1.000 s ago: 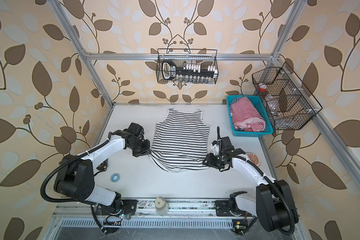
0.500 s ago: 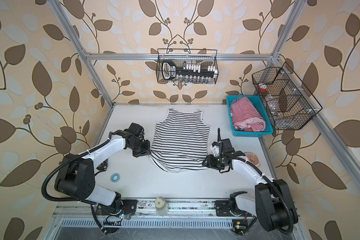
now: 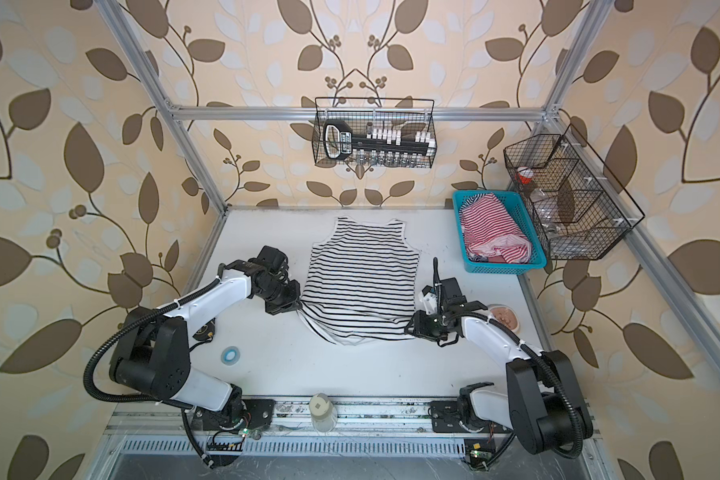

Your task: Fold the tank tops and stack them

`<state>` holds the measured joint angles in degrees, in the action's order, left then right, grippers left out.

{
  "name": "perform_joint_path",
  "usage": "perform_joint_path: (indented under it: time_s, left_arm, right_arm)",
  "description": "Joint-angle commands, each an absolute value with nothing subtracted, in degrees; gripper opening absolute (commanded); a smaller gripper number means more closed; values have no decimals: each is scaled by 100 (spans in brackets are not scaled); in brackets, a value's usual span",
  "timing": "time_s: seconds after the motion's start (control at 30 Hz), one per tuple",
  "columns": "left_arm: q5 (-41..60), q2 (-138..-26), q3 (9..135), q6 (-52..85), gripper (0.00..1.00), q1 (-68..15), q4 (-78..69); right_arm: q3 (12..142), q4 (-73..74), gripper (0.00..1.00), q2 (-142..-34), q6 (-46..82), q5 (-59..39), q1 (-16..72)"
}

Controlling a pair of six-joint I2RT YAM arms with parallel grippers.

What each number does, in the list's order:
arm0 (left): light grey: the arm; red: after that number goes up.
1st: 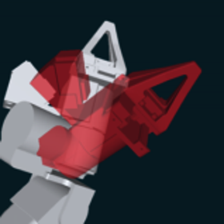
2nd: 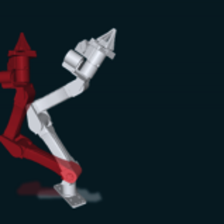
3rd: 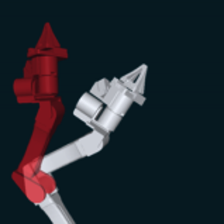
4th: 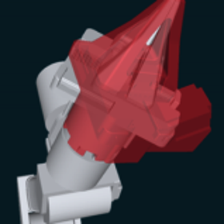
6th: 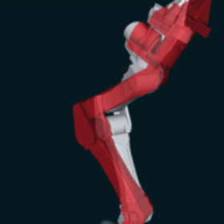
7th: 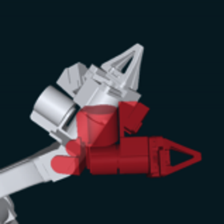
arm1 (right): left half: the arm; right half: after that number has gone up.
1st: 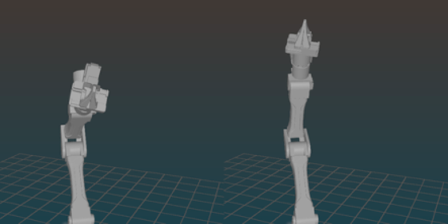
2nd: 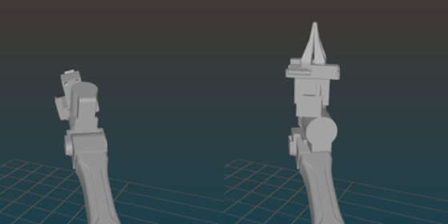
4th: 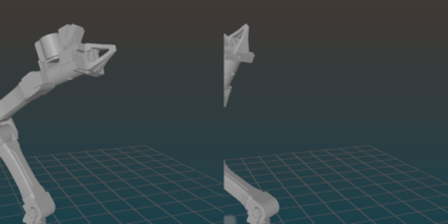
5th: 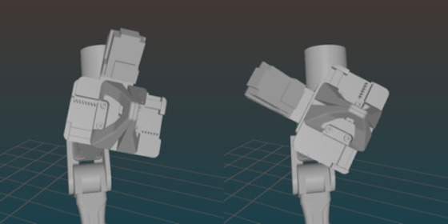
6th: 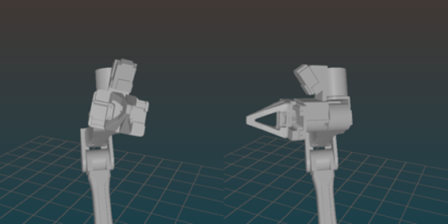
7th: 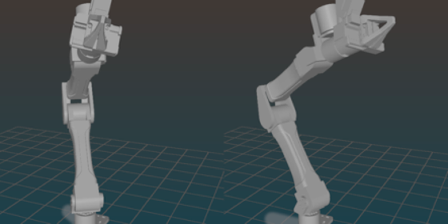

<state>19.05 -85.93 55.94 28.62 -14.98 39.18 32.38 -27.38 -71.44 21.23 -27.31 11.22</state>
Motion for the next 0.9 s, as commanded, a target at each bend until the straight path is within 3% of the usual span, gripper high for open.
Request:
perform_joint_path:
  time_s: [0.0, 0.13, 0.27, 0.37, 0.87]
  left_arm:
    - [1863, -8598, 5624, 2786, 0, -1513, 4013]
    - [1873, -8596, 5616, 2781, 0, -1514, 3999]
    - [1872, -8563, 5616, 2786, 0, -1518, 4017]
    - [1872, -8509, 5616, 2789, 0, -1514, 4058]
    - [1739, -7497, 5453, 2680, 0, -1521, 4758]
  right_arm:
    - [3122, -2922, 43, -6907, 2135, -2786, 1155]
    - [3111, -2905, 32, -6852, 2159, -2795, 1159]
    - [3132, -2963, 9, -6881, 2178, -2834, 1202]
    - [3177, -3136, 0, -6798, 2199, -2821, 1216]
    - [3579, -4642, 0, -5830, 2465, -2743, 914]
